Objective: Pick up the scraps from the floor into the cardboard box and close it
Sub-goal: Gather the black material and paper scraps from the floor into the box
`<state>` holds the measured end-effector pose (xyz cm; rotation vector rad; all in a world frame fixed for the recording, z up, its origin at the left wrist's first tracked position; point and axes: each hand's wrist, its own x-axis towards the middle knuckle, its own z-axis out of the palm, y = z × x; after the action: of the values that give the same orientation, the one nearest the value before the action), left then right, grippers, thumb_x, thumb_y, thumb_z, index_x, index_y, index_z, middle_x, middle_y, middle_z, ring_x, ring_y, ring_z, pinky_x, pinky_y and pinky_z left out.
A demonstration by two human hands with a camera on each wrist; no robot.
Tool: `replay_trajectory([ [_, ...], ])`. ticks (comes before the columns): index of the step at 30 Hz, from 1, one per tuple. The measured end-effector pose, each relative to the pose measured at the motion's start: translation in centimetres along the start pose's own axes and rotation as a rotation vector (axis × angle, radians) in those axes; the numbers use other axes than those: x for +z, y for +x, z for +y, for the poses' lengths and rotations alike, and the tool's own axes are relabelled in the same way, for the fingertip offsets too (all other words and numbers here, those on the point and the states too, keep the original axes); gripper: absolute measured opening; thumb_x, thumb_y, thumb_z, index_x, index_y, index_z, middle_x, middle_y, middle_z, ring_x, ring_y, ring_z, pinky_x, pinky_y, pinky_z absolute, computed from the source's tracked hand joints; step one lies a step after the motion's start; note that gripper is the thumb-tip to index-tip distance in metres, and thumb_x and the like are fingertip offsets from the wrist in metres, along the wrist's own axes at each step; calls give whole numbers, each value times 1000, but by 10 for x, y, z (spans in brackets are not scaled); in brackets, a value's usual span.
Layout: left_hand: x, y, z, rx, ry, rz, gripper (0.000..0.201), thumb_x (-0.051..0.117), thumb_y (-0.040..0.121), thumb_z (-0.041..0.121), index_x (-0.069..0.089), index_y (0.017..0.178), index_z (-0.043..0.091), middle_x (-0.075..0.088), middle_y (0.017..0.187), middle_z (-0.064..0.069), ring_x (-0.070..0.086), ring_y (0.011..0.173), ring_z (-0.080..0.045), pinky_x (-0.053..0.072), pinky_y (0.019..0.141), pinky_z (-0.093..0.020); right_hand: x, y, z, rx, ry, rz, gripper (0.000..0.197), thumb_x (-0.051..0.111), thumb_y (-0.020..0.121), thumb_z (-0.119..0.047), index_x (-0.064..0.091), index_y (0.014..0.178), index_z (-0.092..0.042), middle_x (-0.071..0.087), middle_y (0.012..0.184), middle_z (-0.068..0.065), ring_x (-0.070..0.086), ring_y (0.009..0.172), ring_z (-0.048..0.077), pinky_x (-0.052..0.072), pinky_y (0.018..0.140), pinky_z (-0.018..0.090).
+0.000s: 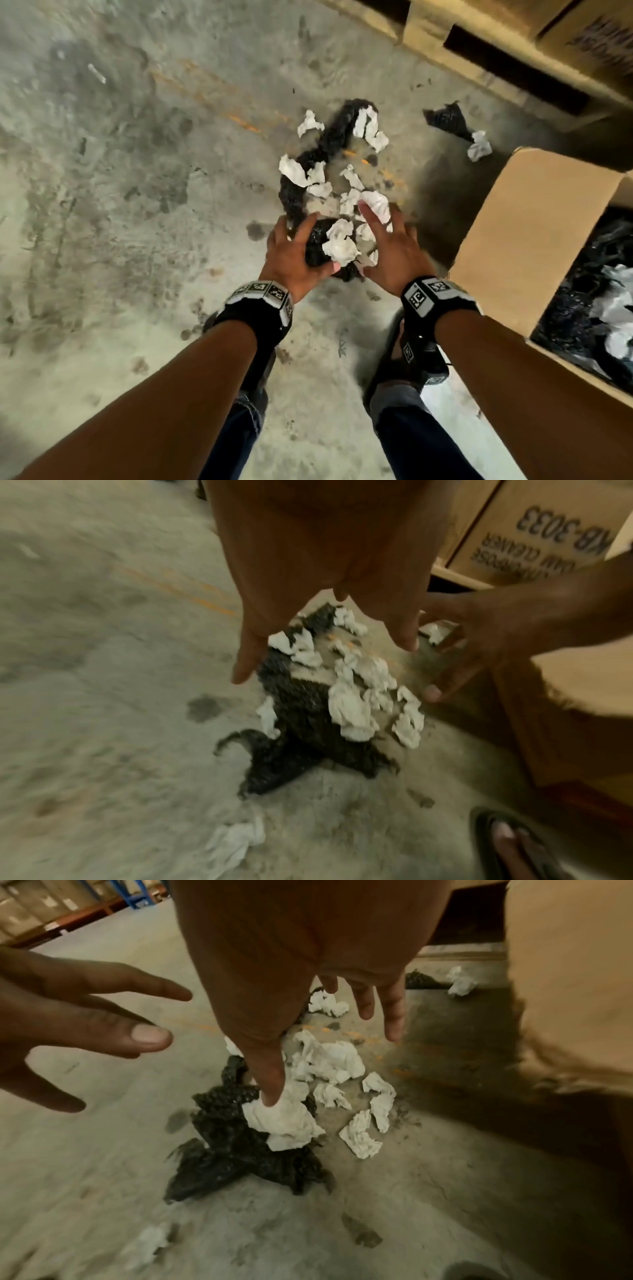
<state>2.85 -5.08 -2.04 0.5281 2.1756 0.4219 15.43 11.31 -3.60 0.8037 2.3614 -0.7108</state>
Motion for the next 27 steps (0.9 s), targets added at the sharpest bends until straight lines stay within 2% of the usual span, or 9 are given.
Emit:
replay_trajectory([
  [3, 39, 25, -7, -37, 128, -19, 107, 75, 68, 63, 0, 143, 64, -16, 162, -5, -9, 148, -42, 17, 108, -76, 22, 33, 17, -34, -115, -60, 139, 89, 67, -23, -20, 146, -56, -16, 164, 13, 18, 144, 52, 49, 94, 63],
  [5, 65, 42, -13, -53, 214, 8, 111, 70, 65, 73, -12, 139, 67, -27, 160, -2, -17, 147, -43, 14, 100, -83, 37, 55, 31, -68, -205, -88, 146, 93, 63, -23, -24, 144, -57, -29, 162, 9, 8, 146, 52, 47, 94, 68],
  [9, 105, 69, -21, -44, 256, 81, 99, 48, 67, 88, -15, 140, 65, -37, 156, -2, -23, 145, -44, 10, 95, -85, 60, 88, 63, -192, -398, -65, 148, 86, 53, -64, -27, 147, -50, -40, 156, 12, -10, 146, 54, 24, 105, 78],
  [12, 125, 88, -31, -64, 219, 53, 84, 42, 77, 83, -9, 141, 65, -38, 156, -1, -23, 145, -44, 11, 97, -85, 72, 101, 79, -263, -425, -45, 131, 71, 59, -79, -16, 151, -49, -28, 163, 12, -4, 148, 51, 24, 106, 75],
  [15, 134, 98, -32, -90, 271, 1, 69, 42, 91, 66, 1, 146, 59, -27, 160, -6, -19, 146, -42, 17, 101, -82, 76, 106, 84, -308, -367, -23, 101, 68, 76, -66, 7, 155, -46, 3, 166, 12, 18, 143, 46, 34, 105, 66],
  [17, 133, 101, -26, -95, 302, 0, 59, 43, 97, 53, 14, 148, 45, -10, 161, -11, -4, 147, -43, 25, 102, -77, 77, 107, 86, -340, -260, -2, 81, 69, 87, -44, 24, 154, -37, 20, 161, 13, 28, 137, 43, 41, 104, 57],
  [20, 127, 102, -18, -56, 336, 12, 51, 44, 100, 38, 27, 145, 23, 13, 153, -19, 22, 135, -42, 41, 102, -58, 78, 107, 83, -345, -103, 4, 61, 64, 92, -18, 37, 146, -30, 31, 153, 12, 45, 128, 43, 50, 96, 48],
  [24, 117, 110, -15, -1, 281, -31, 50, 51, 96, 21, 34, 141, 13, 32, 140, -21, 42, 119, -42, 40, 99, -47, 71, 106, 74, -300, -108, -26, 42, 52, 94, -13, 44, 135, -21, 42, 137, 14, 62, 96, 44, 51, 74, 42],
  [27, 104, 110, -20, 45, 214, -13, 47, 56, 93, 24, 42, 136, 14, 46, 128, -19, 54, 106, -43, 46, 84, -46, 67, 104, 71, -197, -38, -5, 41, 52, 92, -21, 46, 132, -16, 53, 126, 18, 63, 93, 45, 47, 72, 43],
])
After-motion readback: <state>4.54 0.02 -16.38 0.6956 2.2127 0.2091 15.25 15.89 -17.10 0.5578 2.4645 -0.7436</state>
